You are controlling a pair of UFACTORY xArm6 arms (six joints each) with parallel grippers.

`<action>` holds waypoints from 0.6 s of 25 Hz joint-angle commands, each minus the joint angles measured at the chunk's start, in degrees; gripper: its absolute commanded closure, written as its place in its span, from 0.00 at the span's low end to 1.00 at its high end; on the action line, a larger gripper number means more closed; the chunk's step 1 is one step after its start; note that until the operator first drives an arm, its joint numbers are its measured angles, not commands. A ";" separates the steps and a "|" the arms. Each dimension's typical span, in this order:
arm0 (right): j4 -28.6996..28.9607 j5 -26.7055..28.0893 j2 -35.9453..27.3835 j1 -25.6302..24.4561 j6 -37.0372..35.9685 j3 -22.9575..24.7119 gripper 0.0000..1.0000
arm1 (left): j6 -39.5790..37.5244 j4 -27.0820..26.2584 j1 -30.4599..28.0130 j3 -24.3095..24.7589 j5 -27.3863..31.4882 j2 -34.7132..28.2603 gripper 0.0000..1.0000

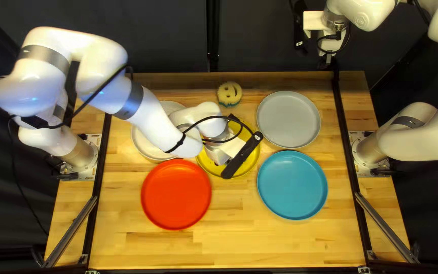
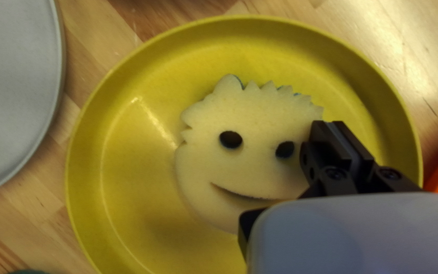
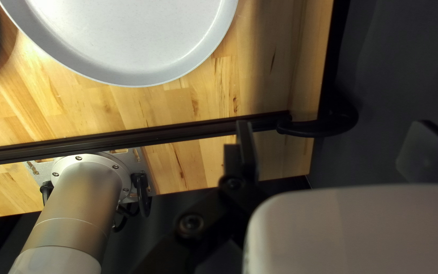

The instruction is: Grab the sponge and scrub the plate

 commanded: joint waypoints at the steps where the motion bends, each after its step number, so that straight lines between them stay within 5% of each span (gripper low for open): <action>1: 0.00 0.00 0.00 0.00 0.00 0.00 0.00 | -0.12 -0.64 0.00 3.19 0.09 -2.33 1.00; 5: 0.00 0.00 0.00 0.00 0.00 0.00 0.00 | -0.39 -0.39 0.24 2.46 1.00 -2.06 1.00; 15: 0.00 0.00 0.00 0.00 0.00 0.00 0.00 | 3.44 -1.15 3.92 -8.72 3.06 6.56 1.00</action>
